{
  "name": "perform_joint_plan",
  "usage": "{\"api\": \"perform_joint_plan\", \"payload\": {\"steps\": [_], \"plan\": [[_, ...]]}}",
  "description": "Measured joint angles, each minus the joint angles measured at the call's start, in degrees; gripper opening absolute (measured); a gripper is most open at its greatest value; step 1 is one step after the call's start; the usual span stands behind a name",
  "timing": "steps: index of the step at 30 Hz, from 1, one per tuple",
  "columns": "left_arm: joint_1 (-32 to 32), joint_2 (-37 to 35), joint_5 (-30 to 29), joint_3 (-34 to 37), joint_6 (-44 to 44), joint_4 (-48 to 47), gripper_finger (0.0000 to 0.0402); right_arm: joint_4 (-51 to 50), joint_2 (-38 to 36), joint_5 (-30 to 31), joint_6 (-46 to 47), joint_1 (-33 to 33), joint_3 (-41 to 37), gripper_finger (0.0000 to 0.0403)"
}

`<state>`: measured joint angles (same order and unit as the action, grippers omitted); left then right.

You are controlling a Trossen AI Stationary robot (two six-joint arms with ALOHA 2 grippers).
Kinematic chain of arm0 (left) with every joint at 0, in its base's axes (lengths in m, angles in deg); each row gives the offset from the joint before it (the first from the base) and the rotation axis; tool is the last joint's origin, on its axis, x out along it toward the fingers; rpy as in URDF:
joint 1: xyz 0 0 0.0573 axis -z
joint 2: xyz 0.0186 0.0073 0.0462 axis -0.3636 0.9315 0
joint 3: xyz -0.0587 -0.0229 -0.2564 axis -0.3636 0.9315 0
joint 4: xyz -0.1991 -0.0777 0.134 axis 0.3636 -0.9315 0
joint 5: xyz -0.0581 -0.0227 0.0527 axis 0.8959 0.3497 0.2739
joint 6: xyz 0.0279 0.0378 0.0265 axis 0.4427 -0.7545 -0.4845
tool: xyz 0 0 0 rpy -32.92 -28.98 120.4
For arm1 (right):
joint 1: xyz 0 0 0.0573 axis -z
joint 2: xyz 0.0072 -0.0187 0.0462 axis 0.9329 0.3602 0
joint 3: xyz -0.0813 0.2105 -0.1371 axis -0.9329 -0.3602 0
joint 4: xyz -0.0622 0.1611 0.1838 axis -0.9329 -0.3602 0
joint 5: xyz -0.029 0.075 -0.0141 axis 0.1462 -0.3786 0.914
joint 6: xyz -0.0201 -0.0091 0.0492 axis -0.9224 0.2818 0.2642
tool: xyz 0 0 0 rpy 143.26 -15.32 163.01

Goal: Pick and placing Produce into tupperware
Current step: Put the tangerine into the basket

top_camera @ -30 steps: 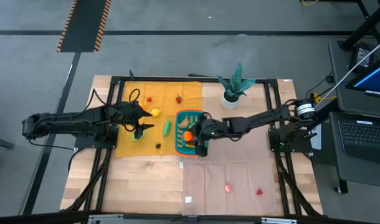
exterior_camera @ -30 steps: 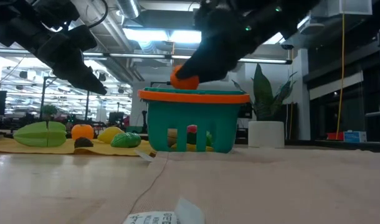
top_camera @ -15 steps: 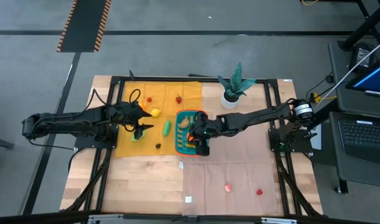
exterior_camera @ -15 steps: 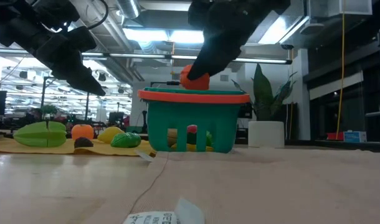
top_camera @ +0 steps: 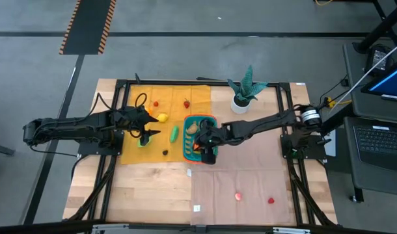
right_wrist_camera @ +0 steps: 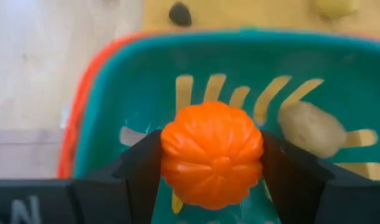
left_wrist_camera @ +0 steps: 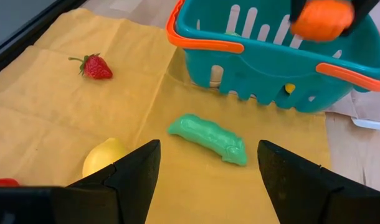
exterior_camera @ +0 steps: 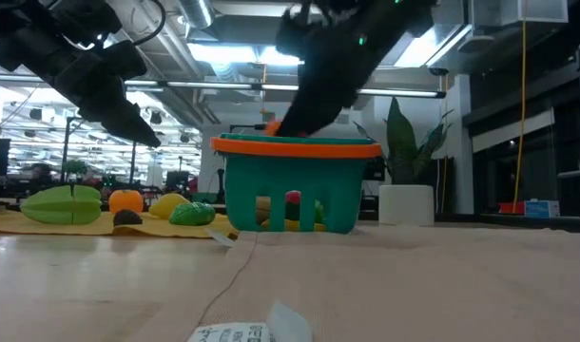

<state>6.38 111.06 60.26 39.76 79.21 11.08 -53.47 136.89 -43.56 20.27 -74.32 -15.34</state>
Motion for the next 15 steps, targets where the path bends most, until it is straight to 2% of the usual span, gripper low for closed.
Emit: {"api": "perform_joint_plan", "payload": {"steps": [8,13,15], "plan": [[0.02,0.00,0.00,0.00,0.00,-0.25,0.0261,4.74,5.28,-0.86,-1.16,0.06,-0.02,0.0237],[0.01,-0.01,0.01,0.00,-0.01,-0.28,0.0261,6.50,6.10,-0.97,-0.96,0.15,-0.01,0.0238],[0.00,0.00,0.00,0.00,0.00,-0.30,0.0261,6.51,6.16,-0.96,-0.92,0.17,0.04,0.0257]]}}
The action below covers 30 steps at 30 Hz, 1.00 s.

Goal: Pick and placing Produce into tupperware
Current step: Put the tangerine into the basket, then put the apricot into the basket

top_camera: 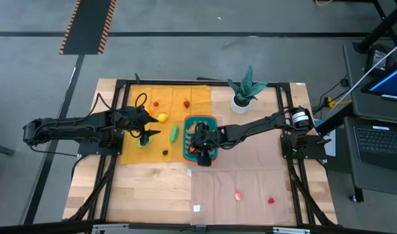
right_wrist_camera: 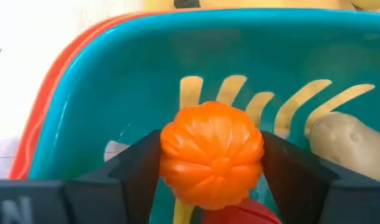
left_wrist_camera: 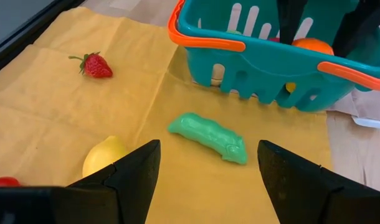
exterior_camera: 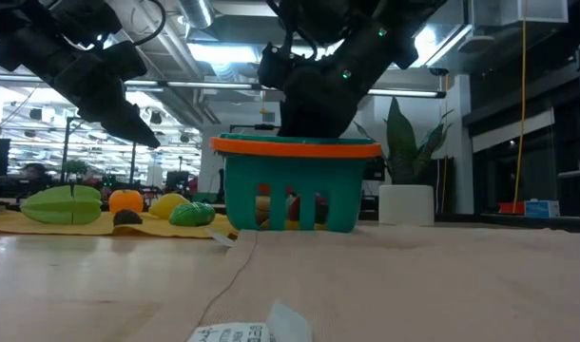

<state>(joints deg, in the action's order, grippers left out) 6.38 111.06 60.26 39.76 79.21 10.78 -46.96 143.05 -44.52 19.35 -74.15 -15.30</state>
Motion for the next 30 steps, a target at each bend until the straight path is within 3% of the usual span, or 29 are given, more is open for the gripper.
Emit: {"api": "perform_joint_plan", "payload": {"steps": [6,14,17,21,30], "plan": [[0.01,-0.02,0.02,0.00,0.00,-0.06,0.0261,-1.39,0.01,0.01,-0.15,0.00,2.28,0.0332],[0.00,0.00,0.00,0.00,0.00,-0.08,0.0261,-17.59,-0.17,0.02,-1.46,-0.05,10.00,0.0343],[0.01,0.00,0.01,0.00,-0.01,-0.06,0.0261,-20.91,-2.73,0.27,-1.02,-1.23,9.30,0.0344],[0.00,-0.02,0.00,0.00,-0.01,0.32,0.0261,-17.86,-9.79,0.83,0.71,-4.32,1.82,0.0345],[-0.04,0.00,-0.02,0.00,0.13,0.60,0.0261,-1.16,-30.27,3.06,8.95,-9.76,-24.72,0.0345]]}}
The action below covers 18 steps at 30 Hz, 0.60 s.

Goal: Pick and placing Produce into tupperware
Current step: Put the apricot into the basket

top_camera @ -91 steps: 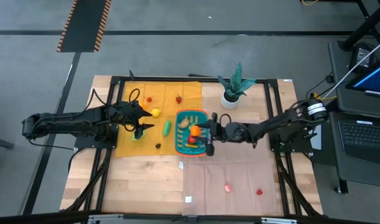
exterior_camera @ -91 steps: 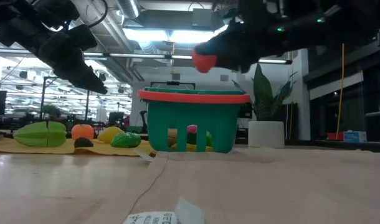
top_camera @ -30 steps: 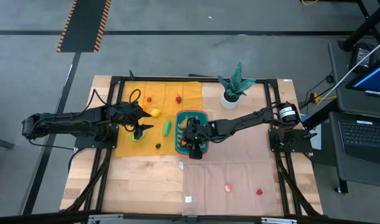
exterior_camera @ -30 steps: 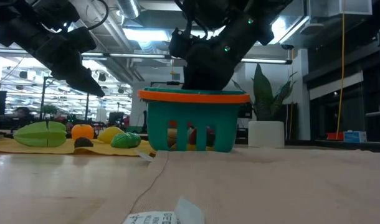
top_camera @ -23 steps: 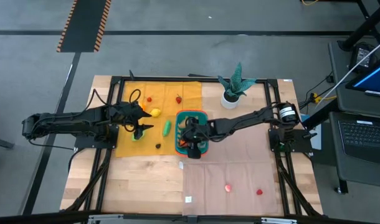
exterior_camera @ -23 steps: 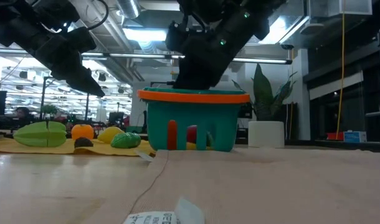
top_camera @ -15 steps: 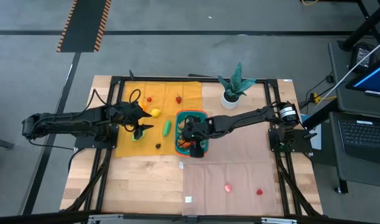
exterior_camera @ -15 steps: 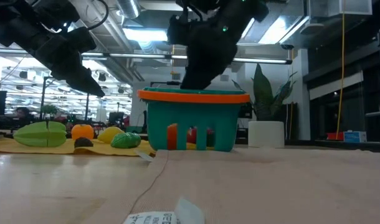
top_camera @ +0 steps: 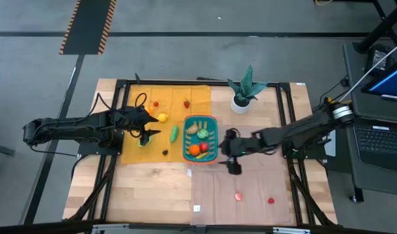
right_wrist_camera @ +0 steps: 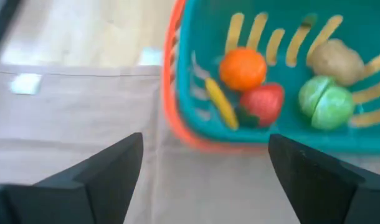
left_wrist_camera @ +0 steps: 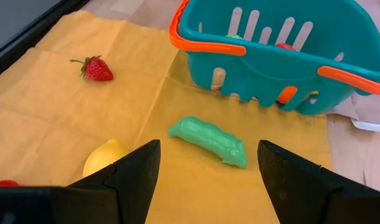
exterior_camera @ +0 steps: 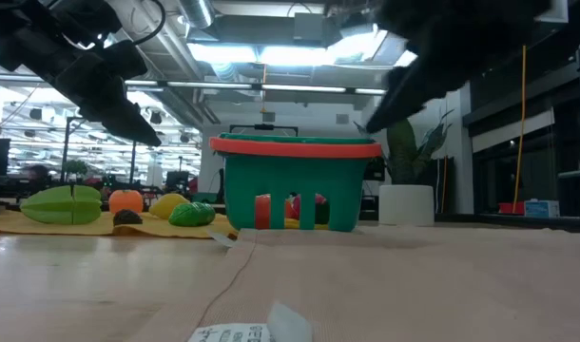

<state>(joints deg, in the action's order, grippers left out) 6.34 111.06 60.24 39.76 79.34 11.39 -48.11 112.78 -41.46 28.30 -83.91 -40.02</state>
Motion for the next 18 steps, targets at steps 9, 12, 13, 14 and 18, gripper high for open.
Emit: {"api": "perform_joint_plan", "payload": {"steps": [9,12,13,14,18], "plan": [[0.00,-0.01,-0.02,0.00,0.22,-0.20,0.0261,-7.06,-11.54,0.01,10.82,-5.88,-8.09,0.0345],[0.00,-0.02,-0.02,0.00,0.13,-0.18,0.0261,-8.17,-10.55,0.07,13.12,-8.64,-8.01,0.0346],[0.00,-0.02,-0.02,0.00,-0.04,-0.18,0.0261,-8.15,-10.04,0.06,13.51,-9.55,-8.00,0.0346],[0.00,0.00,0.00,0.00,-0.04,-0.20,0.0261,-8.25,-9.45,0.03,13.83,-10.34,-8.00,0.0346],[0.00,-0.01,0.00,0.00,-0.04,-0.20,0.0261,-9.41,-7.34,-0.06,17.13,-12.83,-7.95,0.0346]]}}
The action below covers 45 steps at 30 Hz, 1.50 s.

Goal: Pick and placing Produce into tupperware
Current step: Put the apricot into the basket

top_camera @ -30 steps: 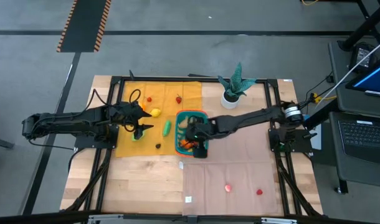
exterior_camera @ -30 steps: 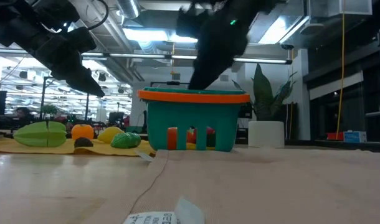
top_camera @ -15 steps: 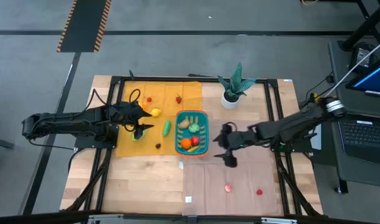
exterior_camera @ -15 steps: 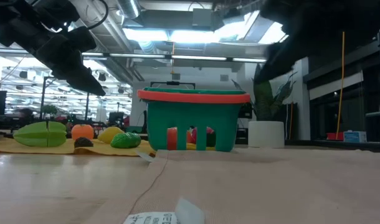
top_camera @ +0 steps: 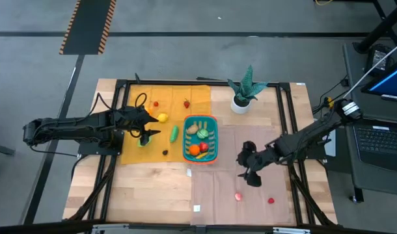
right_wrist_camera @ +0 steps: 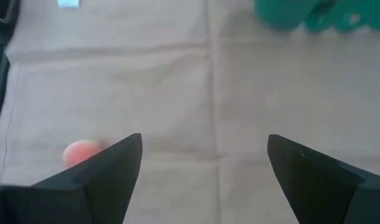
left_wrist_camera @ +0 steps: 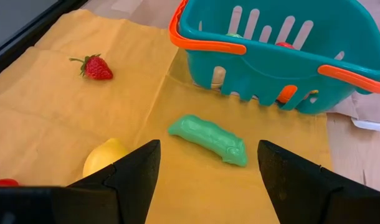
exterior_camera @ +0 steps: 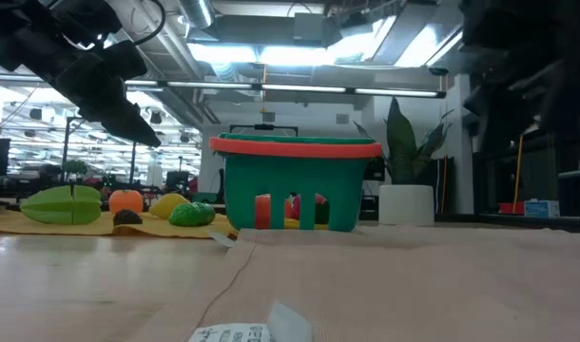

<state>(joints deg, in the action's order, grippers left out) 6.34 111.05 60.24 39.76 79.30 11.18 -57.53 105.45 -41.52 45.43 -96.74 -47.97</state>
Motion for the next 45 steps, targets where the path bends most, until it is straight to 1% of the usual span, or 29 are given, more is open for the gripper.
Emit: {"api": "perform_joint_plan", "payload": {"steps": [2,6,11,14,22,28,32,34,37,45], "plan": [[0.00,0.00,0.00,0.00,-0.01,-0.02,0.0261,-1.09,0.74,-0.20,2.36,-1.35,0.02,0.0346],[0.00,0.01,0.00,0.00,-0.02,0.00,0.0261,-1.12,1.85,-0.39,4.03,-4.46,0.39,0.0346],[0.00,-0.01,0.00,0.00,0.00,-0.02,0.0261,-3.00,5.24,-0.33,3.64,-7.42,5.01,0.0346],[0.00,0.01,0.00,0.00,0.02,0.00,0.0261,-6.78,8.85,0.08,3.49,-8.72,8.52,0.0346],[0.00,0.00,0.00,0.00,-0.02,-0.03,0.0261,-7.94,20.06,0.22,4.42,-11.51,15.68,0.0346],[0.00,0.01,0.00,0.00,-0.04,-0.13,0.0261,-9.40,27.23,0.20,7.81,-14.25,22.14,0.0346],[0.00,-0.01,0.00,0.00,-0.04,-0.24,0.0261,-13.23,30.77,1.14,10.46,-16.19,26.13,0.0346],[0.00,0.01,0.00,0.00,-0.04,-0.24,0.0261,-15.99,32.09,2.85,12.40,-17.11,27.35,0.0346],[0.00,-0.01,0.00,0.00,-0.06,-0.25,0.0261,-16.72,33.25,5.84,14.60,-18.08,27.74,0.0346],[0.02,0.01,0.00,0.00,0.02,-0.26,0.0261,-15.64,33.70,6.08,12.89,-18.22,27.74,0.0346]]}}
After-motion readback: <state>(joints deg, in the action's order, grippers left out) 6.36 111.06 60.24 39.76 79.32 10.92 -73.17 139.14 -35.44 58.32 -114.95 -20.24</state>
